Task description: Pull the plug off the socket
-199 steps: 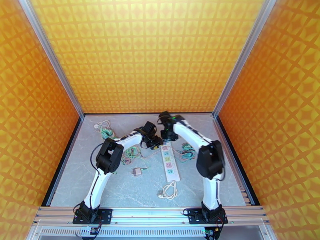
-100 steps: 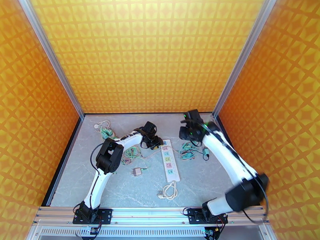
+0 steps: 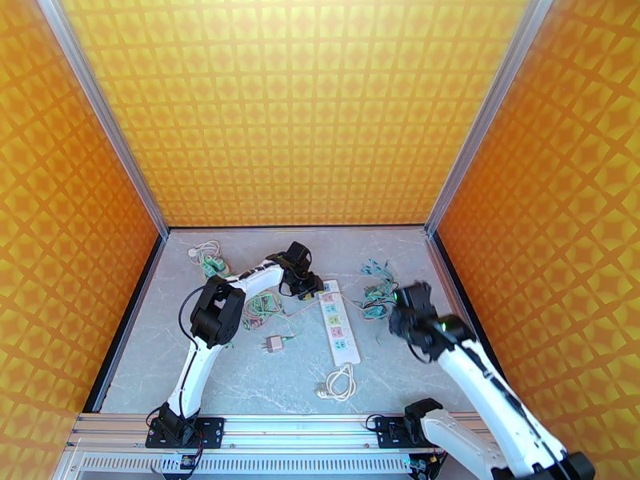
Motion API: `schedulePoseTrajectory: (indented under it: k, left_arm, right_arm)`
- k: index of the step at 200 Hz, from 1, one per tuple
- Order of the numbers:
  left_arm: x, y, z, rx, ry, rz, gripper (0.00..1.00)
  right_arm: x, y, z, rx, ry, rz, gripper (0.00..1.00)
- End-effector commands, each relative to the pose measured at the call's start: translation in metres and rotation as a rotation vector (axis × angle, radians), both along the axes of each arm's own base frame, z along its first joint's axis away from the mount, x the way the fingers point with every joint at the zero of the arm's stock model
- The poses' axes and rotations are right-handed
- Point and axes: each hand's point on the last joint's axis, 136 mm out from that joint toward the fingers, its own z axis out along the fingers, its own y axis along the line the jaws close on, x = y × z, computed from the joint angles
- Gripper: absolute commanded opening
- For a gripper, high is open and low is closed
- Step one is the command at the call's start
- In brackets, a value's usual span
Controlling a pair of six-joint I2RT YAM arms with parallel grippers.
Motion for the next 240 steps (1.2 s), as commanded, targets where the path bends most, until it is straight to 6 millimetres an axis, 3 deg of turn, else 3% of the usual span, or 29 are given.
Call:
schedulePoseTrajectory:
  k: [1, 54, 82, 94, 120, 137, 155, 184, 188, 194, 240]
  left_arm:
    - [-0.009, 0.026, 0.003, 0.091, 0.027, -0.001, 0.42]
    - [-0.007, 0.027, 0.066, 0.035, -0.095, -0.029, 0.47]
    - [-0.009, 0.029, 0.094, 0.011, -0.151, -0.037, 0.51]
    - [-0.011, 0.030, 0.104, 0.002, -0.168, -0.042, 0.53]
    - [-0.016, 0.033, 0.121, -0.012, -0.203, -0.047, 0.55]
    - [-0.019, 0.037, 0.131, -0.018, -0.223, -0.048, 0.56]
    - [-0.021, 0.042, 0.141, -0.020, -0.242, -0.046, 0.59]
    - [-0.022, 0.056, 0.152, -0.018, -0.272, -0.032, 0.62]
    - [-0.021, 0.058, 0.153, -0.017, -0.275, -0.028, 0.63]
    - [-0.021, 0.062, 0.154, -0.013, -0.279, -0.024, 0.64]
    - [-0.020, 0.095, 0.160, 0.034, -0.305, 0.016, 0.73]
  right_arm:
    - [-0.012, -0.020, -0.022, -0.020, 0.006, -0.148, 0.22]
    - [-0.022, -0.058, -0.066, -0.027, 0.075, -0.319, 0.22]
    - [-0.013, -0.074, -0.076, -0.014, 0.106, -0.394, 0.23]
    - [-0.010, -0.083, -0.078, -0.039, 0.134, -0.414, 0.29]
    - [-0.005, -0.093, -0.087, -0.055, 0.220, -0.420, 0.33]
    - [0.002, -0.090, -0.089, -0.039, 0.235, -0.400, 0.47]
    - [0.008, -0.086, -0.082, -0.012, 0.209, -0.378, 0.59]
    - [0.017, -0.080, -0.051, 0.019, 0.131, -0.330, 0.77]
    - [0.019, -0.080, -0.046, 0.019, 0.119, -0.321, 0.86]
    - [0.020, -0.079, -0.038, 0.019, 0.103, -0.312, 0.91]
    - [0.026, -0.071, 0.001, 0.047, 0.067, -0.261, 0.99]
